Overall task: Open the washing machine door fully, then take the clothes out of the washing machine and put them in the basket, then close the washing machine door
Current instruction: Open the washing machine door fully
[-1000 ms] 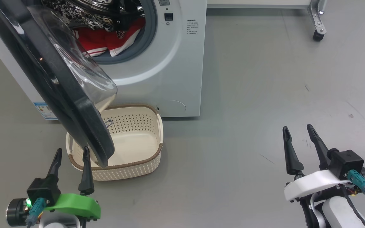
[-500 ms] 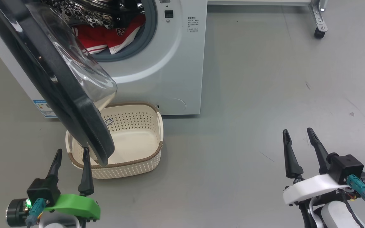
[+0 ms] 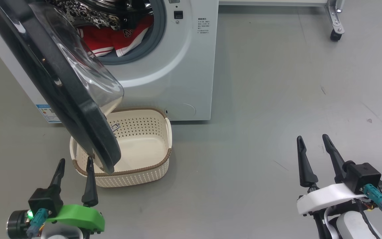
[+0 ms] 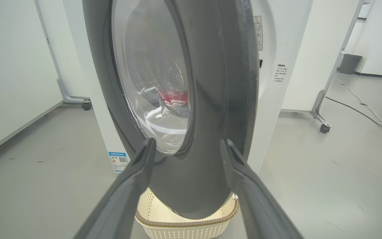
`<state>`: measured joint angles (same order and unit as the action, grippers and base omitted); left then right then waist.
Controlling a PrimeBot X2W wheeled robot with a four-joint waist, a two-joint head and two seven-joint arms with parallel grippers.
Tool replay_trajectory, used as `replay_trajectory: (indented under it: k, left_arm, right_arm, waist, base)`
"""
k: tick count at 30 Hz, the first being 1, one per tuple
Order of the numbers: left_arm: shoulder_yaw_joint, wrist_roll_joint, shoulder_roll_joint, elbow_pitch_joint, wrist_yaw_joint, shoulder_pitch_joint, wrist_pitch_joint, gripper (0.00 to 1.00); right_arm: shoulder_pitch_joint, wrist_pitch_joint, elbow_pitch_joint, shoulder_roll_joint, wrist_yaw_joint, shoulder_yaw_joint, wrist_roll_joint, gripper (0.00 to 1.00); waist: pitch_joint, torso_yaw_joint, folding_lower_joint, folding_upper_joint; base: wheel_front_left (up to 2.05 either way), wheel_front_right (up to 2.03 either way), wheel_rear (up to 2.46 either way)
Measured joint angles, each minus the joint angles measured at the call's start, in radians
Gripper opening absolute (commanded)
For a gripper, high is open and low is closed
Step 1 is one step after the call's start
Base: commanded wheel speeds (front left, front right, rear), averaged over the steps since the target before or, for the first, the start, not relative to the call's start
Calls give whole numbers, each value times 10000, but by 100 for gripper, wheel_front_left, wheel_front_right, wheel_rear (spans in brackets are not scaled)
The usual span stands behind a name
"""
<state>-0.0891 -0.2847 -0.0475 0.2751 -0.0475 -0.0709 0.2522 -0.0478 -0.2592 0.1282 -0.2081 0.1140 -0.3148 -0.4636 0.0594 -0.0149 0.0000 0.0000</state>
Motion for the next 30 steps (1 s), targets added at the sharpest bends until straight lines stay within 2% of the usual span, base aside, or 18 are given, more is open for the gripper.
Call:
replay_trajectory:
  k: [2,4,5,6,8,19,24,30]
  left_arm:
    - [0,0,4,38,4,0,0,100]
    - [0,-2,8,67,10,0,0,84]
    - [0,-2,8,81,13,0,0,38]
    - [-6,-2,8,88,36,0,0,0]
    - [-73,-19,10,128,188,0,0,0]
    - [-17,-79,35,86,261,0,-2,0]
    - [387,-238,48,-468,261,-155,-2,0]
    - [826,-236,23,-1511,263,-1063,0,0]
  right_arm:
    - [3,0,2,38,-69,12,25,100]
    - [9,0,15,67,-73,21,86,100]
    - [13,0,19,77,-84,29,104,100]
    - [21,0,23,88,-102,46,134,100]
    - [56,0,23,121,-105,88,171,100]
    - [183,0,25,290,-207,221,263,100]
    - [210,0,19,339,-251,259,318,100]
    - [211,0,8,384,-336,382,395,100]
  waist:
    - [-22,7,0,0]
    - [-47,11,0,0]
    - [-61,14,0,0]
    - [-75,15,0,0]
    - [-103,20,0,0]
    - [-134,47,0,0]
    - [-75,57,0,0]
    - [41,87,0,0]
  base:
    - [0,0,0]
    - [0,0,0]
    - [0,0,0]
    - [0,0,0]
    - [0,0,0]
    - [0,0,0]
    - [0,0,0]
    - [0,0,0]
